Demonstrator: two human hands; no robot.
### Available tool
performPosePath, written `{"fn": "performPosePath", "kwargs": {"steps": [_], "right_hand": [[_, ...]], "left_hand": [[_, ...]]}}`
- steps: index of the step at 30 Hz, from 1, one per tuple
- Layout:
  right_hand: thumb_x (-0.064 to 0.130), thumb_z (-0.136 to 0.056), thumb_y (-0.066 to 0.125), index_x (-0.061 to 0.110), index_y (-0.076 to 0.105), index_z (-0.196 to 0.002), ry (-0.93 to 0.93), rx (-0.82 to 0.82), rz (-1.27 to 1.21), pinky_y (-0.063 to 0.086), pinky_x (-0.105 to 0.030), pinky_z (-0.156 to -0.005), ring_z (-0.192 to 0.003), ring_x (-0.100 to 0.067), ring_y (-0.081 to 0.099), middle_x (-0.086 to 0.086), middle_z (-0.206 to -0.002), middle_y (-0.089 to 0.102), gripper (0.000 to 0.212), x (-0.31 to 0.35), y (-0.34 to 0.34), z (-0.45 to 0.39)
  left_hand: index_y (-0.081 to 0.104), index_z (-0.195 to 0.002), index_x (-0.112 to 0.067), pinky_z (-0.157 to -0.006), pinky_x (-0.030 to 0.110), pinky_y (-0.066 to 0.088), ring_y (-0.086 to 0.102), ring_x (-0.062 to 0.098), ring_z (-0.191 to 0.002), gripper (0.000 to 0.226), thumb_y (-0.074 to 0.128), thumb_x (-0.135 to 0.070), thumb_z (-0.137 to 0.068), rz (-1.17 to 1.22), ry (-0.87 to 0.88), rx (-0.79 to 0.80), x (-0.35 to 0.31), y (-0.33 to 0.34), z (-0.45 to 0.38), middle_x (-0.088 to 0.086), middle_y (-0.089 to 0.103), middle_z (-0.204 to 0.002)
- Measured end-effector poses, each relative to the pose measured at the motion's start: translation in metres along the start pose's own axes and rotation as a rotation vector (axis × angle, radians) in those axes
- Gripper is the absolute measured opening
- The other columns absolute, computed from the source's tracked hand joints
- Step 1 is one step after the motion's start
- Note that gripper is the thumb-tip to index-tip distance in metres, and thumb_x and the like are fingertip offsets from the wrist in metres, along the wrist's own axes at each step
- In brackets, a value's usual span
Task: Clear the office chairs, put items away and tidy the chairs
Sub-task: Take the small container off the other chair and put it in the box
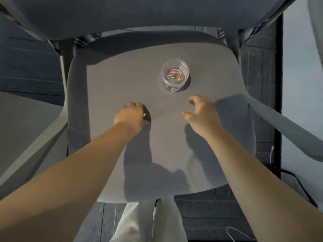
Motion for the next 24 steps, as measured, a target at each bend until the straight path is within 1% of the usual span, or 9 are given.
{"fn": "performPosePath", "kwargs": {"steps": [2,5,7,9,11,13,17,20,24], "right_hand": [[0.017,-0.081,0.066,0.006,0.037,-0.138,-0.033,-0.075,-0.033,0.035,-0.039,-0.108,-0.128,-0.031,0.04,-0.016,-0.138,0.043,0.064,0.007,-0.008,-0.011],[0.024,-0.073,0.076,0.007,0.027,-0.142,-0.124,-0.169,-0.023,0.034,-0.042,-0.111,-0.132,-0.032,0.036,-0.016,-0.141,0.037,0.086,0.03,-0.02,-0.031],[0.032,-0.07,0.078,0.013,0.016,-0.146,-0.137,-0.166,0.027,0.034,-0.046,-0.112,-0.137,-0.031,0.029,-0.014,-0.148,0.027,0.1,0.044,-0.021,-0.047],[0.037,-0.069,0.077,0.017,0.008,-0.148,-0.155,-0.142,0.084,0.033,-0.046,-0.113,-0.14,-0.031,0.025,-0.013,-0.152,0.021,0.107,0.057,-0.016,-0.062],[0.036,-0.072,0.075,0.017,0.01,-0.147,-0.159,-0.118,0.124,0.037,-0.046,-0.111,-0.138,-0.031,0.03,-0.013,-0.151,0.024,0.102,0.062,-0.011,-0.071],[0.031,-0.074,0.075,0.016,0.018,-0.145,-0.144,-0.099,0.129,0.04,-0.046,-0.108,-0.133,-0.032,0.036,-0.013,-0.147,0.03,0.092,0.062,-0.007,-0.073],[0.024,-0.072,0.077,0.015,0.027,-0.141,-0.18,-0.094,0.069,0.04,-0.045,-0.108,-0.129,-0.033,0.039,-0.014,-0.142,0.035,0.086,0.073,-0.021,-0.061],[0.019,-0.072,0.076,0.015,0.028,-0.141,-0.251,-0.082,0.031,0.036,-0.039,-0.107,-0.131,-0.031,0.033,-0.013,-0.142,0.033,0.084,0.093,-0.048,-0.038],[0.015,-0.073,0.073,0.017,0.027,-0.141,-0.347,-0.08,0.02,0.037,-0.037,-0.104,-0.131,-0.031,0.03,-0.011,-0.142,0.029,0.081,0.128,-0.095,0.0]], "left_hand": [[0.047,-0.121,-0.001,-0.09,0.043,0.045,0.051,0.04,-0.116,0.038,0.053,-0.025,-0.092,0.001,0.021,-0.013,-0.002,-0.007,-0.006,0.022,0.052,-0.126],[0.051,-0.115,0.0,-0.083,0.043,0.046,0.054,0.041,-0.11,0.032,0.05,-0.024,-0.094,0.04,0.044,-0.108,-0.004,-0.03,-0.013,0.022,0.054,-0.12],[0.052,-0.114,-0.001,-0.081,0.044,0.046,0.055,0.042,-0.107,0.03,0.048,-0.023,-0.094,0.083,0.067,-0.192,-0.004,-0.049,-0.018,0.022,0.055,-0.118],[0.053,-0.114,0.0,-0.079,0.044,0.045,0.055,0.042,-0.105,0.029,0.047,-0.022,-0.095,0.131,0.082,-0.271,-0.002,-0.066,-0.022,0.022,0.055,-0.117],[0.052,-0.111,0.001,-0.071,0.04,0.041,0.055,0.041,-0.103,0.028,0.046,-0.021,-0.095,0.165,0.089,-0.321,-0.001,-0.076,-0.023,0.022,0.055,-0.116],[0.051,-0.109,0.002,-0.068,0.037,0.036,0.056,0.041,-0.101,0.027,0.044,-0.021,-0.096,0.183,0.095,-0.354,0.0,-0.083,-0.02,0.022,0.055,-0.115],[0.051,-0.11,0.002,-0.074,0.042,0.044,0.055,0.042,-0.099,0.028,0.042,-0.02,-0.097,0.221,0.082,-0.39,0.006,-0.097,-0.001,0.023,0.055,-0.115],[0.052,-0.11,0.002,-0.078,0.043,0.045,0.056,0.042,-0.098,0.026,0.042,-0.017,-0.096,0.231,0.074,-0.432,0.007,-0.119,0.027,0.024,0.056,-0.114],[0.054,-0.112,0.001,-0.08,0.043,0.045,0.055,0.04,-0.101,0.027,0.044,-0.018,-0.095,0.236,0.08,-0.543,0.004,-0.164,0.079,0.022,0.056,-0.114]]}}
Point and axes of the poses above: each hand's wrist, its own z-axis away from the middle knuckle, its own y-axis out of the palm, x = y × z, the point moved 9 cm from there along -z, towards the middle knuckle
